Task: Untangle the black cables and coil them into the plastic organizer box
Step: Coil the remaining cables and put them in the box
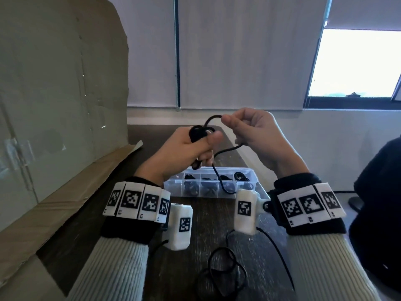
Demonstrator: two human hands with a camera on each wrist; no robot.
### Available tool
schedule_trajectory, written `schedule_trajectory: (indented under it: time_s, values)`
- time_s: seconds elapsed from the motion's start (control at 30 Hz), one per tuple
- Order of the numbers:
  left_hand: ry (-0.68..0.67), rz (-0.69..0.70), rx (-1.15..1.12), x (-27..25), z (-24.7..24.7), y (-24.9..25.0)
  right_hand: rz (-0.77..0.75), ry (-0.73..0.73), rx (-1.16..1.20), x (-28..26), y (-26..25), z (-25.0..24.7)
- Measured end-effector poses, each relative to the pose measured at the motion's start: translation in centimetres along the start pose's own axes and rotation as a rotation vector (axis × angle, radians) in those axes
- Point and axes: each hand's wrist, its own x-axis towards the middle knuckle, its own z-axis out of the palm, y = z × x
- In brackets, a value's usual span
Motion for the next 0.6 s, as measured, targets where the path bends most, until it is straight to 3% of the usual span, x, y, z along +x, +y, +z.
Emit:
schedule_trajectory:
  time_s: [0.17, 0.37, 0.53, 0.6]
  values:
    - [0.230, 0.035, -0.264, 0.3, -0.4, -0.2, 0.005, -0.063, 0.201, 0.1, 0.2, 0.7]
    - [0.223, 0.088, -0.564, 1.0, -0.7, -0.3, 0.080, -0.118, 0.150, 0.1, 0.7, 3.6]
    - [0.514, 0.152, -0.821, 1.3, -2.1, 0.0, 0.206, -0.341, -0.032, -0.4, 2.4, 5.3]
    - [0.649, 0.160, -0.698, 1.0, -3.4, -0.2, 0.249, -0.431, -0.147, -0.7, 2.2, 5.1]
